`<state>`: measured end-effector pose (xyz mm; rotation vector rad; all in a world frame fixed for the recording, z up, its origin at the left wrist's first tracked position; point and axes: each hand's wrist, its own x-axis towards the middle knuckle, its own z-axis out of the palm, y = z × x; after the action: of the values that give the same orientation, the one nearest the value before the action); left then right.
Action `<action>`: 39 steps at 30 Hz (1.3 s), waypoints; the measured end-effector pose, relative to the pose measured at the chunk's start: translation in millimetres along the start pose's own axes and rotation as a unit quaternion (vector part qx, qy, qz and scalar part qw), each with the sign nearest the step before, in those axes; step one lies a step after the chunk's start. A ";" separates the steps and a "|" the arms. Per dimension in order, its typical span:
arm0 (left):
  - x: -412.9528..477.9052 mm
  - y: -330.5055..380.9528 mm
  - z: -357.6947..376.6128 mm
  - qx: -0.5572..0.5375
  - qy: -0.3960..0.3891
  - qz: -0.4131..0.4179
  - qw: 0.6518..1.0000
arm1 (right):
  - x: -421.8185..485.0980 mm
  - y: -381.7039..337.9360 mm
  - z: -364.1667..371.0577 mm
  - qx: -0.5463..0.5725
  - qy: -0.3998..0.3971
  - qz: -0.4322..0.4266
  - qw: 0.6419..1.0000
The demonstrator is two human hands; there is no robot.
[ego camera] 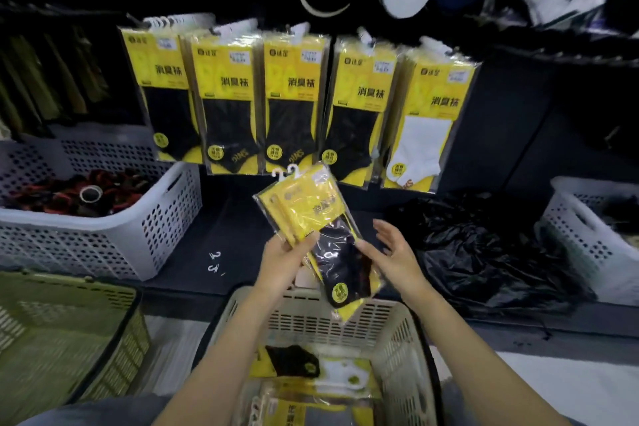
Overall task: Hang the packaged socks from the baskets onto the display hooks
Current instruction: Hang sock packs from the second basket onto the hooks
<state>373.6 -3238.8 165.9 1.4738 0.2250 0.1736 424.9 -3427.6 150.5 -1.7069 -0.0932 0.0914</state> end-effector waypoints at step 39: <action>94.4 113.8 47.0 0.043 -0.008 0.193 0.980 | 124.5 -136.5 -107.7 0.081 0.192 -0.059 0.976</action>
<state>479.3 -3250.0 279.0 1.5929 -0.0714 0.4701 559.7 -3500.6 299.7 -1.5251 0.0978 -0.3118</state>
